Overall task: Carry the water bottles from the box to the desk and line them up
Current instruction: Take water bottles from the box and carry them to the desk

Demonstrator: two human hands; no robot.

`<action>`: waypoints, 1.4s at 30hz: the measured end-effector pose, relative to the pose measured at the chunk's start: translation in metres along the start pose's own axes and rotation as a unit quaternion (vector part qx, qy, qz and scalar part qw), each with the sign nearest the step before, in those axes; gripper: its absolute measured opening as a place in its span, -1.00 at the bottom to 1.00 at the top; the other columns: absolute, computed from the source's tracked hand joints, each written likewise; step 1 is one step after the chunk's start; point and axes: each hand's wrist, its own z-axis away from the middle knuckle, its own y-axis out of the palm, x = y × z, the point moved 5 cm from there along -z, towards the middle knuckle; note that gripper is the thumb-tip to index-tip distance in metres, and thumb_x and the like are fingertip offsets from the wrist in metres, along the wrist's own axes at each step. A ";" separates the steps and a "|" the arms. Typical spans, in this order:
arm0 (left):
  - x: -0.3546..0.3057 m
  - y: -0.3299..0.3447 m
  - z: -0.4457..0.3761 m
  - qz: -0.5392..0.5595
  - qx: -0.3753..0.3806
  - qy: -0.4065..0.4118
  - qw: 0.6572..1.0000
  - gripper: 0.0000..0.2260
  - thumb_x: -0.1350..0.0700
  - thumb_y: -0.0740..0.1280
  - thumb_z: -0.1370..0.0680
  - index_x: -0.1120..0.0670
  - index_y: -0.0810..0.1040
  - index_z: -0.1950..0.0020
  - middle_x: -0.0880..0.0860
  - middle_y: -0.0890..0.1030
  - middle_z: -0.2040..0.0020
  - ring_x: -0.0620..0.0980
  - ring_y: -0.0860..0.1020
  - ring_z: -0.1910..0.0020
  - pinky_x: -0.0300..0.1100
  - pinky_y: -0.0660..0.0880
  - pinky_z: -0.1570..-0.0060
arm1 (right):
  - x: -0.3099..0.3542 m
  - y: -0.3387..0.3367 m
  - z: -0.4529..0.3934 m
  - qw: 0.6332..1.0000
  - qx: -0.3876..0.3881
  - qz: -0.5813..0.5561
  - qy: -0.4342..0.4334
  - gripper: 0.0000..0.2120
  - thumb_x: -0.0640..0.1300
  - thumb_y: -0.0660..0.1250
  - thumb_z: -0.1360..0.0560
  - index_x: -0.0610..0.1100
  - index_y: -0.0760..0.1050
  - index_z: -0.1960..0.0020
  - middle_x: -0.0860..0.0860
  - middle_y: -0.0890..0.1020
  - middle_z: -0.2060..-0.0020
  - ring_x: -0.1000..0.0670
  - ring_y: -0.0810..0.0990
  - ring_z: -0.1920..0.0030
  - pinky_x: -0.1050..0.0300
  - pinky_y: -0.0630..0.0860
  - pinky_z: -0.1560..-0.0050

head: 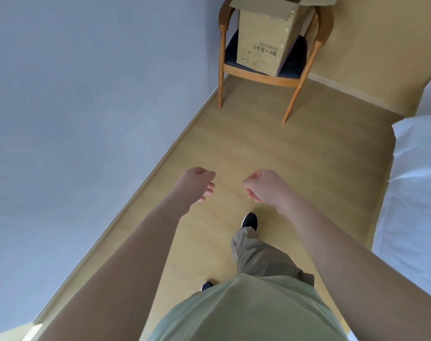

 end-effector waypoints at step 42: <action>-0.472 0.047 -0.408 -0.118 0.098 0.068 0.986 -0.82 0.02 0.25 -0.64 0.02 0.53 -0.20 0.03 0.68 -0.02 -0.04 0.66 -0.03 -0.09 0.58 -0.05 | 0.270 -0.315 -0.402 0.996 -0.088 0.006 0.027 -0.78 -0.08 0.26 -0.57 -0.15 0.53 -0.14 -0.08 0.68 -0.01 -0.06 0.59 0.04 0.09 0.47 0.11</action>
